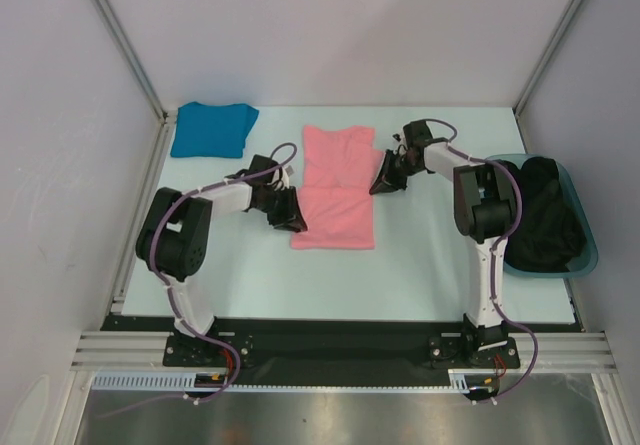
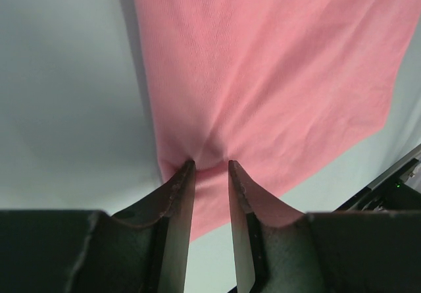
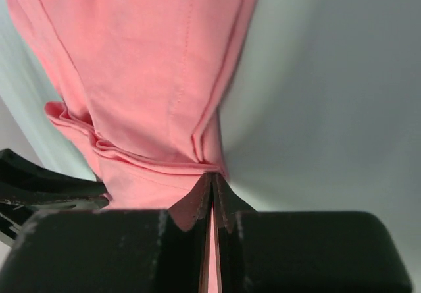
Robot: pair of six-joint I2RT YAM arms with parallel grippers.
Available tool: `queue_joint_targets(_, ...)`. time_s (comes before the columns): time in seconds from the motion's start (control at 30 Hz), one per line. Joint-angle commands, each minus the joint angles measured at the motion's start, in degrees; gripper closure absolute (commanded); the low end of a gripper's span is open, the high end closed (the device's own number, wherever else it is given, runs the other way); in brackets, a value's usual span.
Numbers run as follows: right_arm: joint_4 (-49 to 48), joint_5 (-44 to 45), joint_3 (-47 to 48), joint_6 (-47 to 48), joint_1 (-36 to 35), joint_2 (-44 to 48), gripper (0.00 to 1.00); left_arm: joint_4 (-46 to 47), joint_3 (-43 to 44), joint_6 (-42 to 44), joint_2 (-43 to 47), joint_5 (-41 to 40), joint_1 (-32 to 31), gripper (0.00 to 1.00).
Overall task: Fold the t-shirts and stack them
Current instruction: Fold the tshirt
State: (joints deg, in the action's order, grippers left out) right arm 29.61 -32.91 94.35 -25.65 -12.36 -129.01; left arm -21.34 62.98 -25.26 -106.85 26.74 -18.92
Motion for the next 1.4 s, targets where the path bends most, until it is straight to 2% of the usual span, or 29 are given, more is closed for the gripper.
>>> queue_joint_targets(0.0, 2.91, 6.53, -0.13, 3.32, 0.85, -0.37, 0.92, 0.60, -4.18, 1.44, 4.01, -2.04, 0.28, 0.67)
queue_joint_targets(0.13, 4.67, 8.64, -1.88, 4.99, 0.50, 4.46, 0.92, -1.15, -5.76, 1.79, 7.79, -2.66, 0.20, 0.66)
queue_joint_targets(0.3, 8.10, 9.27, -5.92, 7.28, -2.75, 15.25, 0.88, -2.65, -5.85, 1.00, 13.85, -1.87, -0.86, 0.63)
queue_joint_targets(0.43, 7.58, 3.65, -12.49, 6.41, -8.19, 19.93, 0.85, -2.21, -6.03, -0.67, 14.56, 0.93, -1.82, 0.62)
queue_joint_targets(0.6, -1.91, -3.39, -21.82, 0.87, -11.72, 20.99, 0.85, 1.04, -6.99, -2.60, 11.23, 4.28, -2.26, 0.62)
queue_joint_targets(0.8, -7.71, -4.45, -30.60, -0.10, -10.23, 19.59, 0.88, 5.86, -9.89, -4.01, 6.31, 3.68, -2.26, 0.63)
queue_joint_targets(0.97, -10.88, -4.98, -38.08, 0.68, -6.36, 20.81, 0.89, 5.52, -12.35, -3.22, 2.96, 1.39, -2.18, 0.64)
queue_joint_targets(1.2, -8.69, -4.01, -43.54, 3.23, -4.95, 26.95, 0.89, 3.25, -17.54, -3.04, 8.22, -0.28, -2.53, 0.63)
queue_joint_targets(1.27, -6.94, -3.40, -44.07, 3.50, -4.61, 29.33, 0.88, 0.62, -18.42, -2.87, 13.23, -1.86, -3.23, 0.59)
queue_joint_targets(1.37, -4.74, -3.31, -45.03, 3.32, -4.16, 34.16, 0.85, -3.69, -18.42, -2.78, 19.56, -3.71, -3.32, 0.48)
